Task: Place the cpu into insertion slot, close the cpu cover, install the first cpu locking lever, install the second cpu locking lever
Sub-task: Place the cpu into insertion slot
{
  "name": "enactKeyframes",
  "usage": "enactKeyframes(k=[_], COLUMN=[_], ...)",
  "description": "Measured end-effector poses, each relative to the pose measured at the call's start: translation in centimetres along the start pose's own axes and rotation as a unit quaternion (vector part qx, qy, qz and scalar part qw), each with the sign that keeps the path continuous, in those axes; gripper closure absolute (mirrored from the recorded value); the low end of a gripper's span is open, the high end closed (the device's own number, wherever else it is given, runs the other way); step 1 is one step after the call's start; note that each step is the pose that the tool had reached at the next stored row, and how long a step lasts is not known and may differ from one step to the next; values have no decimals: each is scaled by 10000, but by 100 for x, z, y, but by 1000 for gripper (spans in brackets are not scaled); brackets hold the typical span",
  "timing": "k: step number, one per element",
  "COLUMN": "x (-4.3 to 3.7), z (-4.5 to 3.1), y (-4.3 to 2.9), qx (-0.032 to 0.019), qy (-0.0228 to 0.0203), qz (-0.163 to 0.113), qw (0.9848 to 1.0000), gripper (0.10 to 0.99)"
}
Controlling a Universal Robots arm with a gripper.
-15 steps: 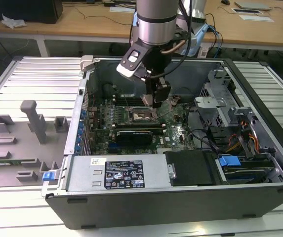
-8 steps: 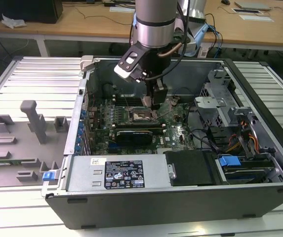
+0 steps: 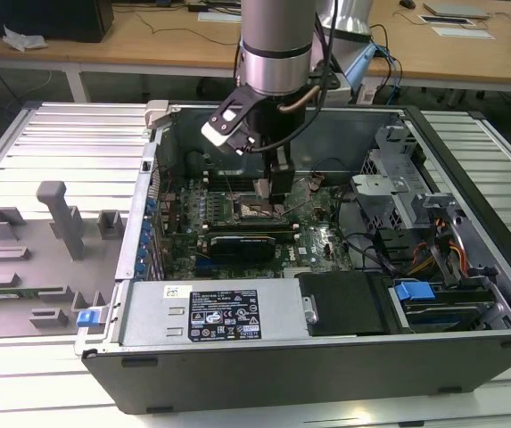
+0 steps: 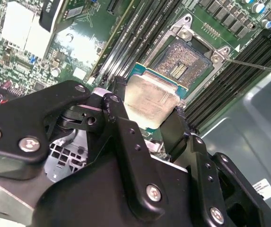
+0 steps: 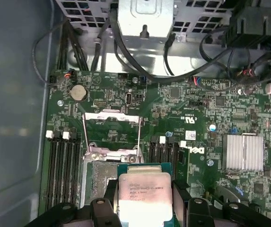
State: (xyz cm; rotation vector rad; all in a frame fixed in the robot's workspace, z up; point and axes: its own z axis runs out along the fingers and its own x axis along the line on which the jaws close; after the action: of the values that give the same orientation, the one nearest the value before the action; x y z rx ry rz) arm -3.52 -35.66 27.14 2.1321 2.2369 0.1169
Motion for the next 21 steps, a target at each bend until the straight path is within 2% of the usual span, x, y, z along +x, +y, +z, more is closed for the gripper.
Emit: enactKeyframes(k=[11,17,21], x=[51,112,154], z=[71,116,174], y=[-31,-67,-90], qx=[-5,-6,-6], qy=[-29,-31,-30], qz=[326,349,335], qw=[9995,9994,9994], gripper=[545,545,545])
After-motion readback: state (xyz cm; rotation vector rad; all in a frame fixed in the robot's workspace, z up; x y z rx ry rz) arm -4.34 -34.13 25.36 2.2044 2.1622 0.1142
